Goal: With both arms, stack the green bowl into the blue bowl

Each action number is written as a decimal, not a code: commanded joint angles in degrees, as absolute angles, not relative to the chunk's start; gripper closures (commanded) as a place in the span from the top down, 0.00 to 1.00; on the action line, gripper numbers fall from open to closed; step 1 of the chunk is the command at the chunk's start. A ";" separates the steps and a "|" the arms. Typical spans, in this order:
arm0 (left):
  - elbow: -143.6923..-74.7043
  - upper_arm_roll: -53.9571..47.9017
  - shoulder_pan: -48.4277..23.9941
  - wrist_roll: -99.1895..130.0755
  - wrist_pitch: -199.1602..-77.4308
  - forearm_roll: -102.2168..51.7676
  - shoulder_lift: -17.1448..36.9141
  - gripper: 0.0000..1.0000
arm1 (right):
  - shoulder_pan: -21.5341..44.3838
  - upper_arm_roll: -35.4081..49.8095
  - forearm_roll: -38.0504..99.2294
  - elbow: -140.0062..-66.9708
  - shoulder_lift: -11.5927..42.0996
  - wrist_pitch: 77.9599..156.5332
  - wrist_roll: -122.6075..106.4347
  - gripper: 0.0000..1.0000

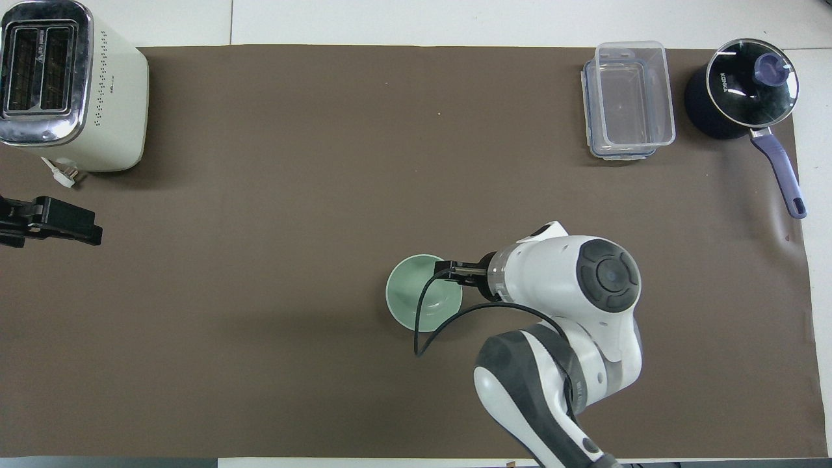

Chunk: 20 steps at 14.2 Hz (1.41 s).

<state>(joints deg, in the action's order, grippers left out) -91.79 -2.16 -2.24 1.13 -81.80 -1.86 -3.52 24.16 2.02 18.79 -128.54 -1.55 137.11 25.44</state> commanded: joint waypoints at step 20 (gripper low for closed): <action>-91.76 -2.37 -1.93 0.88 -81.74 -0.88 -3.87 1.00 | -2.46 2.29 1.76 -93.79 -1.67 91.77 6.68 1.00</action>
